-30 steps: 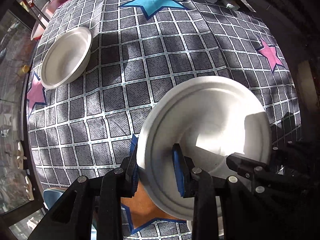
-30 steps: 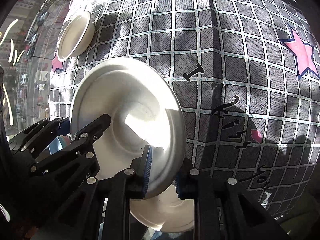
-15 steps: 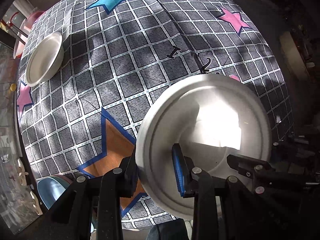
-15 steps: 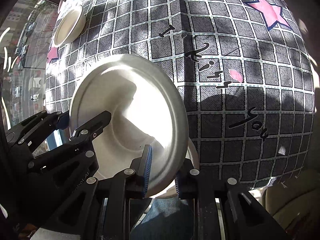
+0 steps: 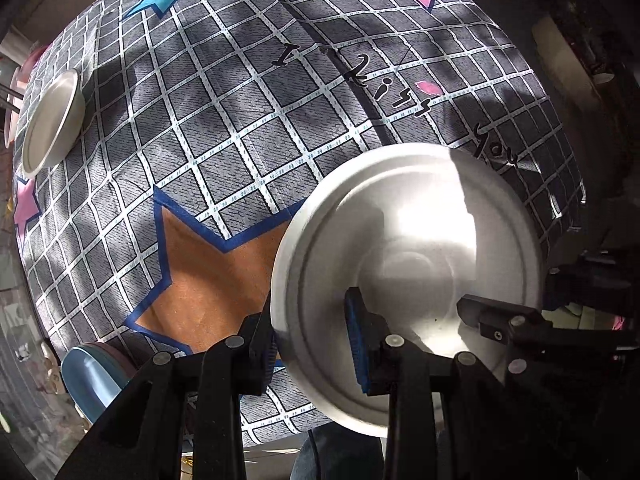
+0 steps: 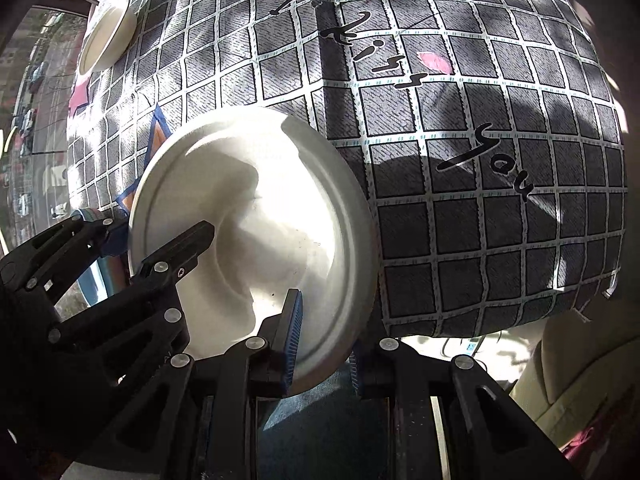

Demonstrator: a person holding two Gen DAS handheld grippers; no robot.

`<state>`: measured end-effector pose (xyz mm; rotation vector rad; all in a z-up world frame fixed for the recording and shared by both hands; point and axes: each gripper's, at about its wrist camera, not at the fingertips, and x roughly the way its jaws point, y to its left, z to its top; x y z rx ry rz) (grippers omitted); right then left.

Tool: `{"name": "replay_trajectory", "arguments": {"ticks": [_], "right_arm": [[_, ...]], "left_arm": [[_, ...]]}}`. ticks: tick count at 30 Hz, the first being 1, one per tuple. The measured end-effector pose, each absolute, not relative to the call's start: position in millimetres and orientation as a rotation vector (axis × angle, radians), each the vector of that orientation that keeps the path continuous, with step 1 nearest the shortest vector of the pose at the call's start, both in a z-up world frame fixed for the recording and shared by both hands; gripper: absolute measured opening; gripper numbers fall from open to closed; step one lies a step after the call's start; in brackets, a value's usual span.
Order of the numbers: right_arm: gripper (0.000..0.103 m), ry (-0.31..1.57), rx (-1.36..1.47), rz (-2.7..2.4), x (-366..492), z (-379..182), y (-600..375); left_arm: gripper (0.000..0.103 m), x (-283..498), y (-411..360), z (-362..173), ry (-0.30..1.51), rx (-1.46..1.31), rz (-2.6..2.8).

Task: Organize plates and bowls

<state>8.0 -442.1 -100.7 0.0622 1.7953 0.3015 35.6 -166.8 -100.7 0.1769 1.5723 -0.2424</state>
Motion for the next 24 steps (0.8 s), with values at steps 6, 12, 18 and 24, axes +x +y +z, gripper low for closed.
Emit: {"name": "replay_trajectory", "arguments": {"ticks": [6,12,18,24], "right_arm": [[0.024,1.788,0.049,0.263,3.7,-103.1,-449.9],[0.069,1.763,0.071,0.208,4.2,-97.7,-474.0],[0.069,1.731,0.120,0.153,13.9,-87.6,-488.5],[0.069,1.674,0.127,0.223,38.2,-63.2,-460.9]], "left_arm": [[0.069,24.1,-157.2,-99.6,1.581,0.180,-0.234],[0.078,8.8,-130.8,-95.2,1.582,0.145,-0.195],[0.078,-2.9,-90.8,-88.1,1.563,0.072,-0.086],[0.078,4.5,-40.6,-67.1,1.495,-0.003,0.040]]}}
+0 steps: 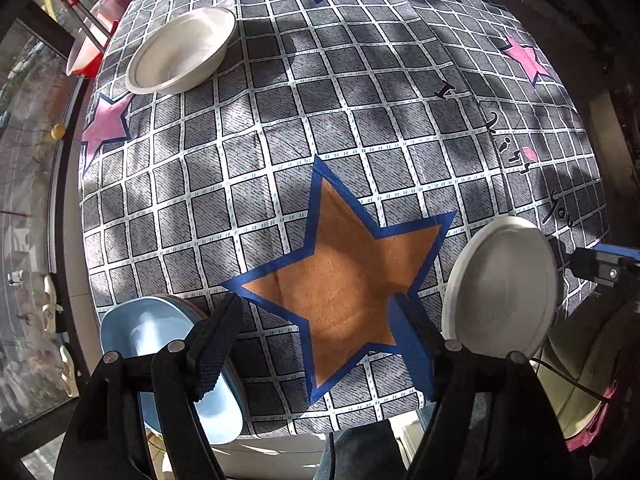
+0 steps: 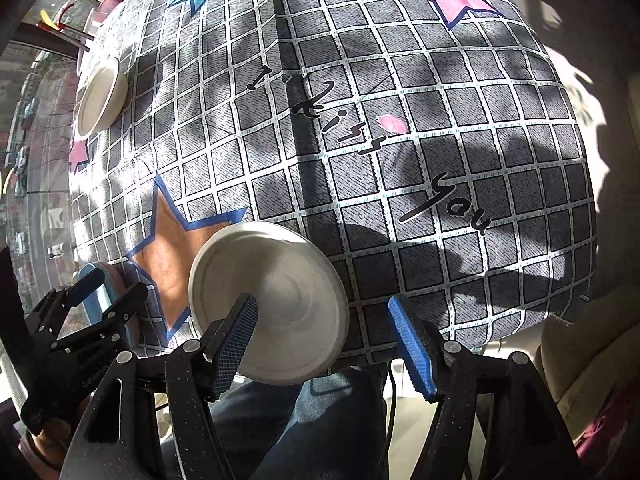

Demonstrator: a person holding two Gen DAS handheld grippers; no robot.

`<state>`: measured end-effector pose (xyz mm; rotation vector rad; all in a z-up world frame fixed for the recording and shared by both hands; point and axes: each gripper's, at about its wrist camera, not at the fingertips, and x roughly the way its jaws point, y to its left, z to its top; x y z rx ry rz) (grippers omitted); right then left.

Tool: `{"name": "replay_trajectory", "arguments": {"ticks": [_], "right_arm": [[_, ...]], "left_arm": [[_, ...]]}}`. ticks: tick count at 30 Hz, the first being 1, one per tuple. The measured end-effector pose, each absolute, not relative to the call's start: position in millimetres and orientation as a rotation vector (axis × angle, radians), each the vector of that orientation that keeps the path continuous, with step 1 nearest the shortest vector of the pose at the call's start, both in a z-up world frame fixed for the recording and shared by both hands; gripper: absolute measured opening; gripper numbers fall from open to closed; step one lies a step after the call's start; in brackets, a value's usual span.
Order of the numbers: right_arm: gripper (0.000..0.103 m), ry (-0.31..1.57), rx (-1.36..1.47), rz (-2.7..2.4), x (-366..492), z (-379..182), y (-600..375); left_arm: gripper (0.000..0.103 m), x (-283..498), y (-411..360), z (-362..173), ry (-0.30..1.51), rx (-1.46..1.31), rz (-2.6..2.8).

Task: Organize plates and bowls

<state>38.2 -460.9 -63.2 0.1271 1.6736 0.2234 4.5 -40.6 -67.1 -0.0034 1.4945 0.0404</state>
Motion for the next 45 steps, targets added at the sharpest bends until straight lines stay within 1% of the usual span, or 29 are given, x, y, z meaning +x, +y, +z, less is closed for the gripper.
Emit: {"name": "replay_trajectory", "arguments": {"ticks": [2,4,8,16,21,27,33,37,38,39,40,41,42,43,44,45], "right_arm": [[0.069,1.657,0.123,0.270,47.3,-56.1,-444.7],[0.069,1.643,0.116,0.318,58.7,-49.8,-425.5],[0.069,1.624,0.101,0.413,77.8,-41.2,-380.8],[0.069,1.562,0.013,0.500,132.2,-31.6,-290.8],[0.069,1.561,0.023,0.472,175.6,-45.3,-250.2],[0.069,1.567,0.021,0.441,210.6,-76.0,-214.3],[0.069,1.582,0.080,0.431,227.7,-102.6,-195.9],[0.069,1.596,0.062,0.438,229.0,-115.6,-185.5],[0.066,1.598,0.066,0.436,229.4,-118.4,-184.7],[0.060,1.601,0.072,0.435,229.8,-120.8,-184.5],[0.048,1.609,0.074,0.432,230.3,-123.6,-183.8],[0.041,1.619,0.081,0.433,230.8,-126.7,-184.1],[0.041,1.628,0.106,0.445,231.6,-129.3,-185.0],[0.036,1.631,0.132,0.455,232.3,-130.3,-186.0],[0.032,1.634,0.142,0.464,232.7,-130.9,-185.7],[0.030,1.634,0.141,0.475,232.8,-130.9,-184.2]], "left_arm": [[0.078,11.7,-23.5,-58.8,1.472,-0.040,0.081],[0.078,30.0,-28.6,-50.7,1.446,-0.074,0.128],[0.078,54.3,-0.1,-35.1,1.402,-0.121,0.212],[0.078,104.3,70.1,-30.2,1.344,-0.164,0.368],[0.078,135.8,103.7,-47.8,1.355,-0.198,0.433],[0.078,172.8,126.9,-74.4,1.375,-0.204,0.462],[0.078,203.0,137.1,-100.5,1.392,-0.181,0.465],[0.078,217.0,140.7,-117.4,1.419,-0.159,0.462],[0.078,219.2,141.8,-120.3,1.426,-0.168,0.456],[0.077,220.7,142.9,-123.2,1.433,-0.179,0.450],[0.067,222.3,142.9,-126.2,1.442,-0.186,0.439],[0.056,223.6,142.6,-129.2,1.454,-0.203,0.415],[0.052,223.7,141.1,-131.0,1.459,-0.222,0.391],[0.045,224.9,139.4,-131.3,1.459,-0.231,0.376],[0.034,226.4,136.0,-131.3,1.459,-0.232,0.358],[0.034,228.2,131.1,-130.9,1.462,-0.216,0.349]]}}
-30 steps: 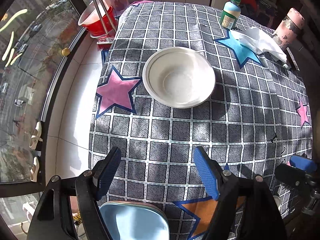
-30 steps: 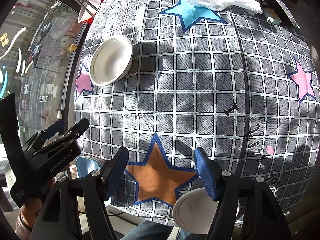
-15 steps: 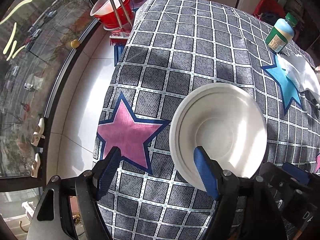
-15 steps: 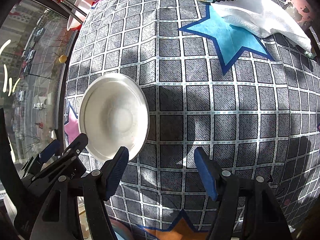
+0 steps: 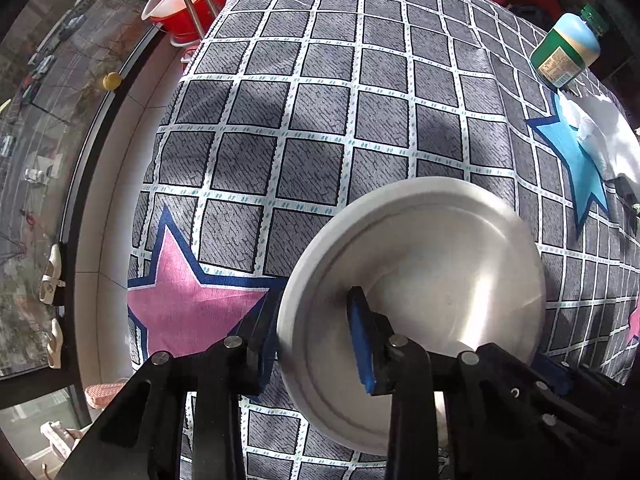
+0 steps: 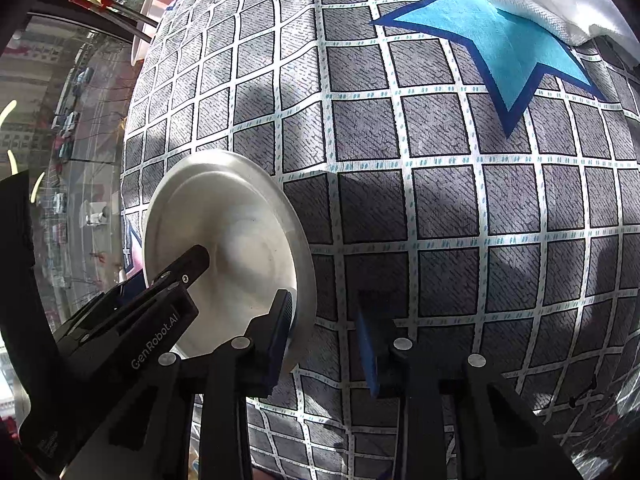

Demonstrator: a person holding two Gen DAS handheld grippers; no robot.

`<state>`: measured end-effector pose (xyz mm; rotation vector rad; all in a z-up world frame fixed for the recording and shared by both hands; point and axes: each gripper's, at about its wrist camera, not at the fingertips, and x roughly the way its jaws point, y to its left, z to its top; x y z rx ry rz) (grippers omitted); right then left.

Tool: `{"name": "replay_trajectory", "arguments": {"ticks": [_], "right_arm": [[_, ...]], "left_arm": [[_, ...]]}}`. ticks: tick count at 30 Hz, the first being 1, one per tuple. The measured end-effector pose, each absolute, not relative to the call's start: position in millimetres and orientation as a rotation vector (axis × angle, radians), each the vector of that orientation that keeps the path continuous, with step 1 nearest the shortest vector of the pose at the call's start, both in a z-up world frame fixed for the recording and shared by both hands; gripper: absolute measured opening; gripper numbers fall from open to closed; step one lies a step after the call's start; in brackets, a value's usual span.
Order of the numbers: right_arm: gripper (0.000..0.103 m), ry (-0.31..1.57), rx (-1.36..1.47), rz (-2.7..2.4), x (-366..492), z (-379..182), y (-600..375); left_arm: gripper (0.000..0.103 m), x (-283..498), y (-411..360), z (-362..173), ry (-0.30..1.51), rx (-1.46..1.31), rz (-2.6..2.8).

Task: Organize plates and bowls

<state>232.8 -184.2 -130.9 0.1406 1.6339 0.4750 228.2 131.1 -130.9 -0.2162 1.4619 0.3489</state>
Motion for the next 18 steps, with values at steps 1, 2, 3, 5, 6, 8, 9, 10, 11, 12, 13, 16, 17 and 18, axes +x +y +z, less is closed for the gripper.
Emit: {"name": "replay_trajectory", "arguments": {"ticks": [1,2,3,5,6,8,9,10,11,12,13,16,17,18], "right_arm": [[0.023,1.633,0.131,0.487,232.5,-130.4,-182.5],[0.020,1.633,0.119,0.497,232.1,-130.2,-179.5],[0.020,1.631,0.104,0.500,231.1,-129.6,-177.5],[0.017,1.644,0.079,0.502,227.8,-132.3,-171.5],[0.017,1.650,0.070,0.499,225.7,-132.5,-173.1],[0.017,1.666,0.059,0.502,220.6,-133.7,-180.3],[0.017,1.674,0.048,0.505,216.2,-133.4,-183.9],[0.017,1.678,0.037,0.507,211.6,-132.9,-187.8],[0.017,1.684,0.026,0.506,206.7,-132.8,-191.7],[0.017,1.695,0.018,0.504,201.9,-133.2,-195.6],[0.017,1.707,0.013,0.499,196.3,-134.0,-200.2],[0.017,1.746,0.018,0.486,176.7,-137.6,-216.2],[0.017,1.756,0.020,0.481,169.7,-138.3,-221.2],[0.017,1.763,0.019,0.479,162.3,-137.0,-225.1]], "left_arm": [[0.033,229.1,127.2,-130.1,1.460,-0.190,0.351],[0.033,229.7,122.4,-129.4,1.460,-0.169,0.344],[0.033,229.1,117.8,-129.7,1.468,-0.169,0.328],[0.031,224.0,110.3,-129.3,1.477,-0.174,0.307],[0.031,219.5,105.6,-128.9,1.480,-0.166,0.299],[0.031,210.0,95.9,-128.7,1.486,-0.146,0.280],[0.031,204.9,90.5,-128.5,1.489,-0.140,0.269],[0.031,198.2,84.8,-128.7,1.493,-0.139,0.258],[0.031,191.7,80.1,-129.1,1.499,-0.142,0.250],[0.031,184.2,75.1,-129.7,1.505,-0.143,0.240],[0.031,176.9,69.6,-130.2,1.511,-0.141,0.231],[0.031,155.2,51.3,-130.3,1.521,-0.115,0.210],[0.031,148.4,46.0,-130.5,1.525,-0.108,0.206],[0.031,141.8,40.5,-130.9,1.531,-0.107,0.201]]}}
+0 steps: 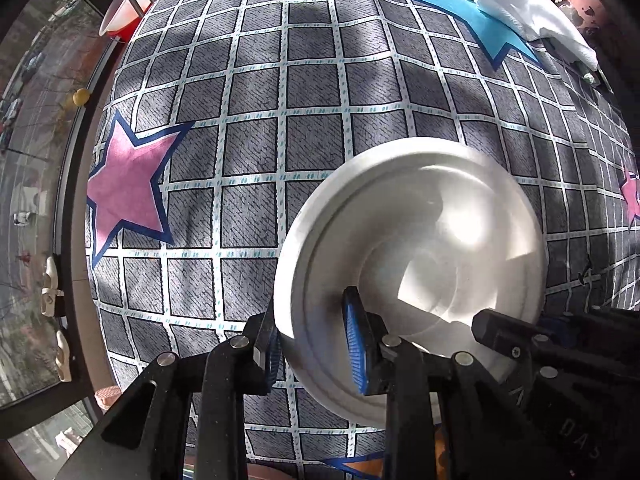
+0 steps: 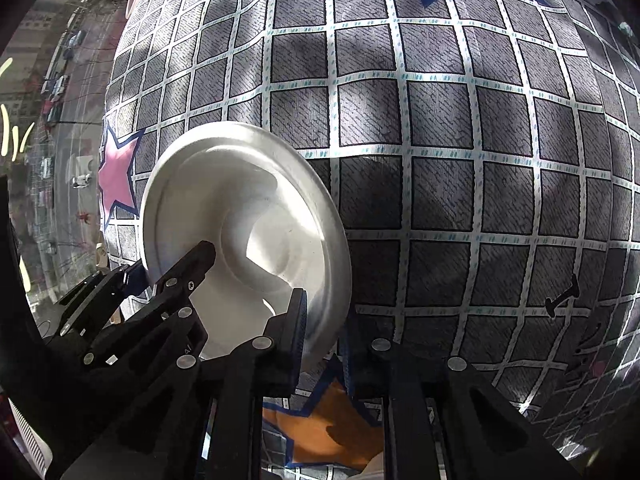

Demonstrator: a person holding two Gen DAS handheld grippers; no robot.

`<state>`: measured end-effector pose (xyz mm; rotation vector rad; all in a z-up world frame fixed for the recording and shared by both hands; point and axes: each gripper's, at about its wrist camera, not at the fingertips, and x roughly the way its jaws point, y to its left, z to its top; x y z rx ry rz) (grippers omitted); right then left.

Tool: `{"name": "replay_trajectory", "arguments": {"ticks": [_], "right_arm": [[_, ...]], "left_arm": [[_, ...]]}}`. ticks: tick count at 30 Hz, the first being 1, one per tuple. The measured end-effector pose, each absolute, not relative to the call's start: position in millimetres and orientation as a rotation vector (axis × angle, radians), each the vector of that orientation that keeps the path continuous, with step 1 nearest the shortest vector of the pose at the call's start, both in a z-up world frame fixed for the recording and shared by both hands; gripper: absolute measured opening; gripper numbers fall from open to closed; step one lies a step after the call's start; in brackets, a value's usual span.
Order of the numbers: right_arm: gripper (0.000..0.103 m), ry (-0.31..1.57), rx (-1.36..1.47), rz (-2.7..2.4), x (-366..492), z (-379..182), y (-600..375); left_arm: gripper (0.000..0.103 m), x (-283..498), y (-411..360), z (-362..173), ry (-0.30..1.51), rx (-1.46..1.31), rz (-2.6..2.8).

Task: Organize plates and bowls

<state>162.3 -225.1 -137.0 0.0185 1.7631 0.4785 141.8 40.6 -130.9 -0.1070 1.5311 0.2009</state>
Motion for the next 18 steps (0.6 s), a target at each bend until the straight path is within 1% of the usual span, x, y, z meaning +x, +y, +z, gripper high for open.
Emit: {"name": "replay_trajectory", "arguments": {"ticks": [8,18], "right_arm": [[0.017,1.805,0.022,0.457,115.0,-136.9,-250.3],[0.017,1.776,0.060,0.463,89.2,-120.8,-263.3]], "left_arm": [[0.031,99.8,11.9,-133.0,1.562,-0.123,0.188],[0.031,72.8,-13.8,-106.5,1.527,-0.113,0.197]]}}
